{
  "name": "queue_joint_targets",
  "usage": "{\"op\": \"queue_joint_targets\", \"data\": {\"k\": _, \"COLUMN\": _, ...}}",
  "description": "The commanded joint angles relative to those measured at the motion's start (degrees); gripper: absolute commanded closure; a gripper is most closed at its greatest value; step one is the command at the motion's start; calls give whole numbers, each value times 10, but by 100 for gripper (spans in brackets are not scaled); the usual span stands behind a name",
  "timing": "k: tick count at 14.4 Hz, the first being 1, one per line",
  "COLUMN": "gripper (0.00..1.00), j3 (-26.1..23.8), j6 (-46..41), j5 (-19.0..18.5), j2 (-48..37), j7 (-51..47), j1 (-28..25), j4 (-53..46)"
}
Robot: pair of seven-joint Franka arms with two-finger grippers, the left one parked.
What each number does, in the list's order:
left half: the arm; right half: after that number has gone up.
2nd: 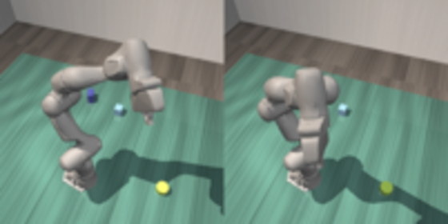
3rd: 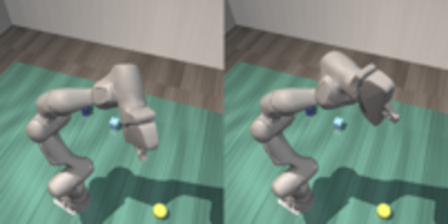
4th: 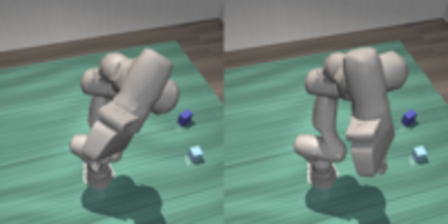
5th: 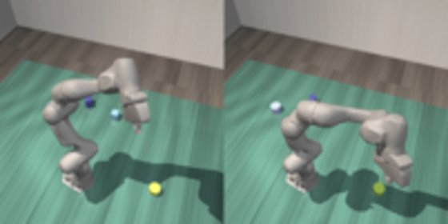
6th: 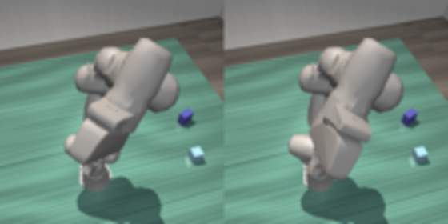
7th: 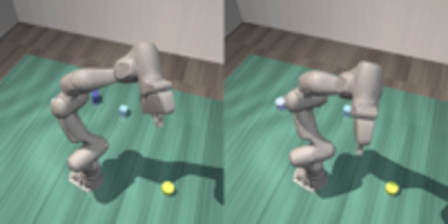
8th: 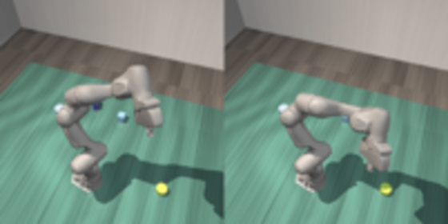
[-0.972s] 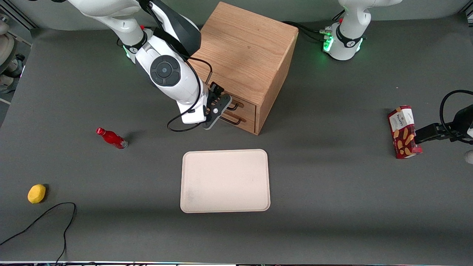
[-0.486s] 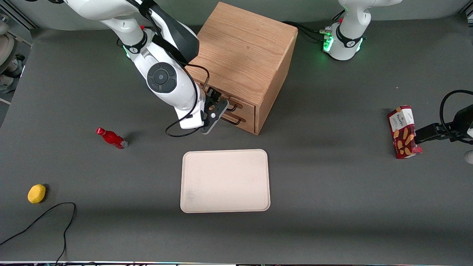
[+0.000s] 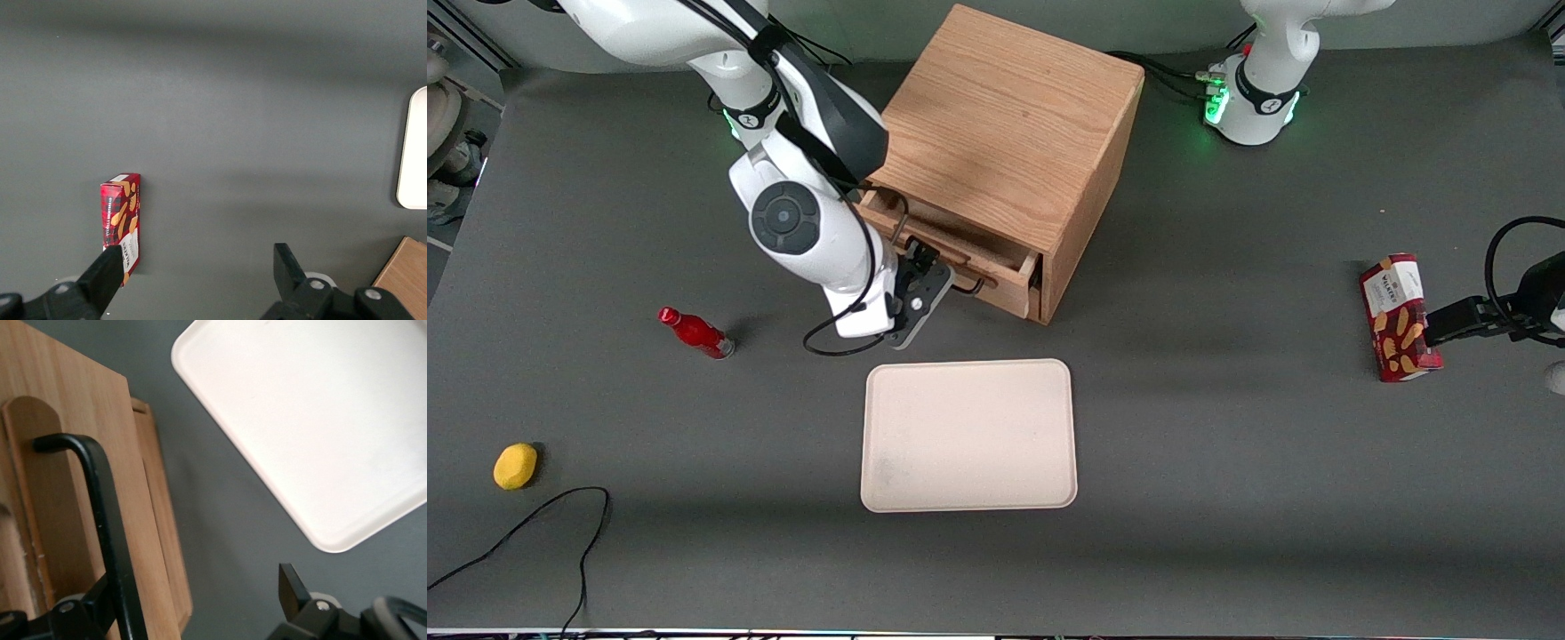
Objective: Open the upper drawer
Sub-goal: 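Pull the handle outward from the cabinet with the right gripper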
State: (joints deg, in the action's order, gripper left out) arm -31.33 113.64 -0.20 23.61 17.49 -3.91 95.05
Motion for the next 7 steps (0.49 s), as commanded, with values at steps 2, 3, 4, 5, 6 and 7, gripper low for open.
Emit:
{"op": "queue_joint_targets", "data": {"k": 2, "gripper": 0, "j3": 44, "j6": 2, "j5": -5, "j2": 17, "j7": 24, "j1": -3, "j4": -35}}
{"op": "queue_joint_targets", "data": {"k": 3, "gripper": 0, "j3": 51, "j6": 9, "j5": -5, "j2": 22, "j7": 24, "j1": -3, "j4": -47}}
{"op": "queue_joint_targets", "data": {"k": 4, "gripper": 0, "j3": 60, "j6": 18, "j5": -6, "j2": 25, "j7": 24, "j1": -3, "j4": -54}}
{"op": "queue_joint_targets", "data": {"k": 5, "gripper": 0, "j3": 74, "j6": 29, "j5": -6, "j2": 28, "j7": 25, "j1": -3, "j4": -58}}
{"op": "queue_joint_targets", "data": {"k": 6, "gripper": 0, "j3": 86, "j6": 37, "j5": -6, "j2": 30, "j7": 25, "j1": -3, "j4": -62}}
{"op": "queue_joint_targets", "data": {"k": 7, "gripper": 0, "j3": 96, "j6": 40, "j5": -6, "j2": 35, "j7": 39, "j1": -4, "j4": -71}}
